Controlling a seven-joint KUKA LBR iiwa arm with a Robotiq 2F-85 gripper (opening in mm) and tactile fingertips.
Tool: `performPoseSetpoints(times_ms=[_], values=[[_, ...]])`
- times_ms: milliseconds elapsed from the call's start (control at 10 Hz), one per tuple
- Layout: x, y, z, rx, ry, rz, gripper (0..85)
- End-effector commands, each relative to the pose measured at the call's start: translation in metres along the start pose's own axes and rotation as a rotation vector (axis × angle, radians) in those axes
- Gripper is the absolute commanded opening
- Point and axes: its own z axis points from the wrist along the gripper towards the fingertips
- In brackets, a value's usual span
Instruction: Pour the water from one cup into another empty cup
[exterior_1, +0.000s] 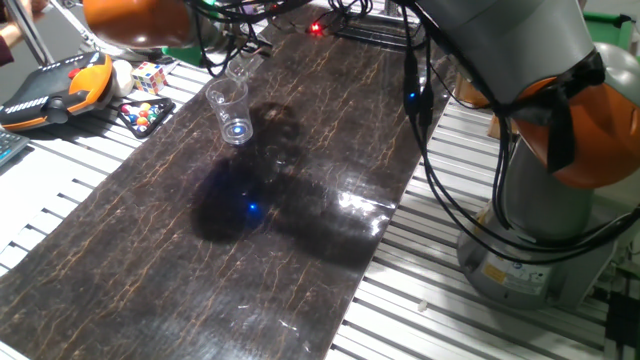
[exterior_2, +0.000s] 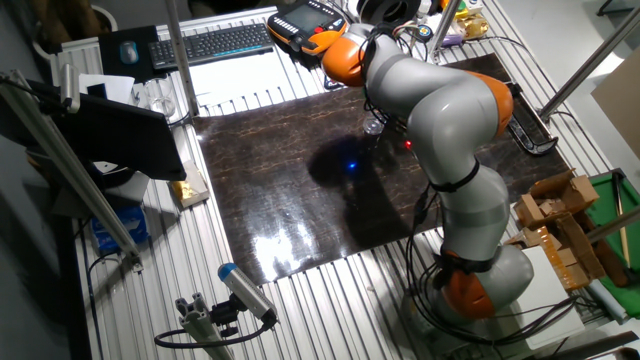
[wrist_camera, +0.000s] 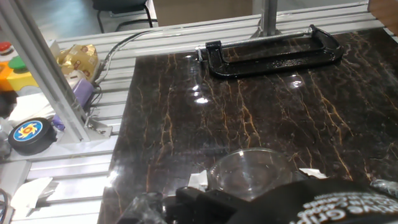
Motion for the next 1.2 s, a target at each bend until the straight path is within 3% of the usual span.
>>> performPoseSetpoints(times_ms=[0,800,1100], values=[[-0.001,-0.001,-0.003,0.003,-0.012,0.001,0.7],[-0.005,0.003,-0.017,-0.023,-0.106,0.019,0.7],[-0.007,0.003,-0.019,-0.032,-0.119,0.013,0.7]])
